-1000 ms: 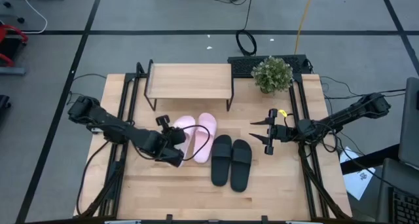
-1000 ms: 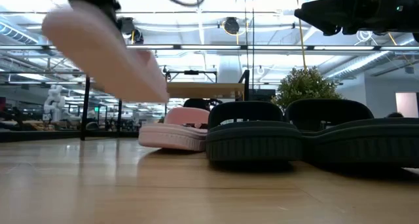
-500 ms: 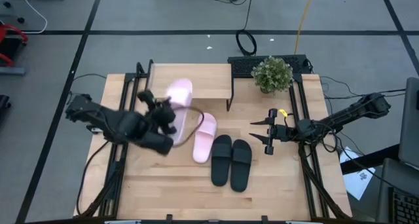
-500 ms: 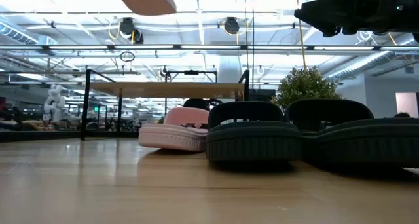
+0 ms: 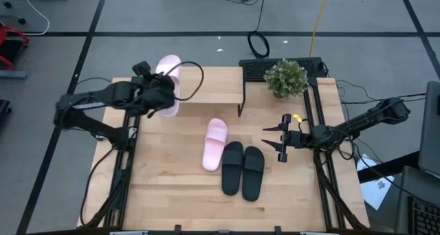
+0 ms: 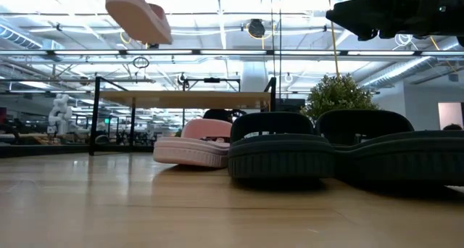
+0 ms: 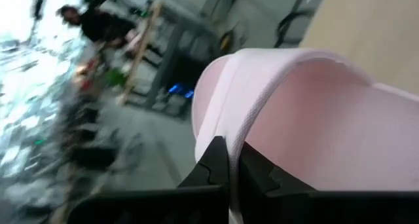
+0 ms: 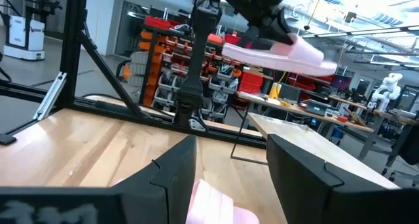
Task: Pick and place slides into the shelf
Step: Put the left pink slide on the shelf
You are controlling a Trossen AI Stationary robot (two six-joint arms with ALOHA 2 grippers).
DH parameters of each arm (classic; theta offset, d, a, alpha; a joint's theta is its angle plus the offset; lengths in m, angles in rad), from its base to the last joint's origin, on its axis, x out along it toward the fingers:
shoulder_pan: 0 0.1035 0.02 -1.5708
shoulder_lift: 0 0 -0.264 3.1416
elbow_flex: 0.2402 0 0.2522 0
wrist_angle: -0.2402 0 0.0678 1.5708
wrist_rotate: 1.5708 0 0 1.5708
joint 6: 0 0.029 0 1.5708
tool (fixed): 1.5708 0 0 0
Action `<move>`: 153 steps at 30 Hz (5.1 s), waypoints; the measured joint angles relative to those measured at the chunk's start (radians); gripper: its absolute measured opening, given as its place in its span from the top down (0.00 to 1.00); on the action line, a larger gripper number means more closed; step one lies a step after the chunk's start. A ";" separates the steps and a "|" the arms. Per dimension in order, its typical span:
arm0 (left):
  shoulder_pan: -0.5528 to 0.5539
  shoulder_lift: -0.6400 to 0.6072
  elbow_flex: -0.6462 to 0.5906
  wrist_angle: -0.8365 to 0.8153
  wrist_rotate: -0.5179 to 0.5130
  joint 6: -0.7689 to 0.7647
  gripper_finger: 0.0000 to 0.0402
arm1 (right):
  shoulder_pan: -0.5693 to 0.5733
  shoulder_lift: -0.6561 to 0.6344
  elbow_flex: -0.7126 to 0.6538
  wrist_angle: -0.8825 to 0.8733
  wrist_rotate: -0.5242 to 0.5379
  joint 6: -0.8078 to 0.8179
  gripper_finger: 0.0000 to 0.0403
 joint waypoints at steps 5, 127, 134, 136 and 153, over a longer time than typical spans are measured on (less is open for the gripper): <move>0.034 -0.175 -0.209 0.269 0.031 0.222 1.00 | -0.001 0.000 0.000 0.026 0.028 -0.004 0.56; 0.685 -0.092 -0.556 0.794 0.554 0.610 0.86 | -0.002 0.000 0.000 0.062 0.053 -0.023 0.56; 0.685 -0.092 -0.556 0.778 0.554 0.588 0.86 | -0.002 0.000 0.000 0.062 0.053 -0.023 0.56; 0.685 -0.092 -0.556 0.777 0.554 0.576 0.86 | -0.002 0.000 0.000 0.062 0.053 -0.023 0.56; 0.685 -0.092 -0.556 0.785 0.525 0.522 0.86 | -0.002 0.000 0.000 0.062 0.053 -0.026 0.56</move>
